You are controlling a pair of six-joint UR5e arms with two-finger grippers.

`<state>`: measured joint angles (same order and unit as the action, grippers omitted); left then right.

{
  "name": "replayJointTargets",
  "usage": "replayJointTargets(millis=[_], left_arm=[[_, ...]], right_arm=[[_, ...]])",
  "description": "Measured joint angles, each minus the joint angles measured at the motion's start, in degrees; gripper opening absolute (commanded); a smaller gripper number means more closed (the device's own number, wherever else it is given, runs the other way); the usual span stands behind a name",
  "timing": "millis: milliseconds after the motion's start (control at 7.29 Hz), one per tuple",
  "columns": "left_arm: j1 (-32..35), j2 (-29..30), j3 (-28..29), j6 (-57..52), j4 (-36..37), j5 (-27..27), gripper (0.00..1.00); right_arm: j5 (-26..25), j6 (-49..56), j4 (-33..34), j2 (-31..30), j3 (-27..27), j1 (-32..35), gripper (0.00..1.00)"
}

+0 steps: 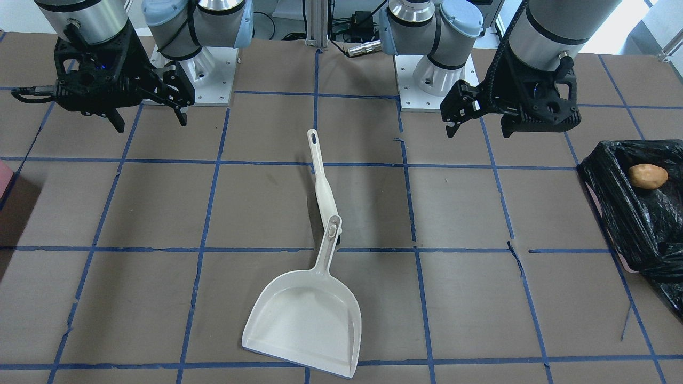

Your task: Sweep and dump trash in nearest bin

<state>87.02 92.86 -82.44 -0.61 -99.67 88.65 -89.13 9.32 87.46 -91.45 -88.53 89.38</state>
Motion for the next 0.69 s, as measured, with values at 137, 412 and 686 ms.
replayJointTargets(millis=[137, 412, 686], left_arm=[[0.06, 0.3, 0.27, 0.0, 0.04, 0.04, 1.0], [1.63, 0.71, 0.5, 0.0, 0.18, 0.07, 1.0], [3.1, 0.68, 0.27, -0.03, 0.25, 0.1, 1.0]], right_arm=[[0.06, 0.0, -0.11, -0.09, -0.03, -0.04, 1.0], [0.27, 0.0, -0.06, -0.08, -0.04, -0.01, 1.0], [0.52, 0.0, 0.19, 0.08, 0.07, 0.04, 1.0]])
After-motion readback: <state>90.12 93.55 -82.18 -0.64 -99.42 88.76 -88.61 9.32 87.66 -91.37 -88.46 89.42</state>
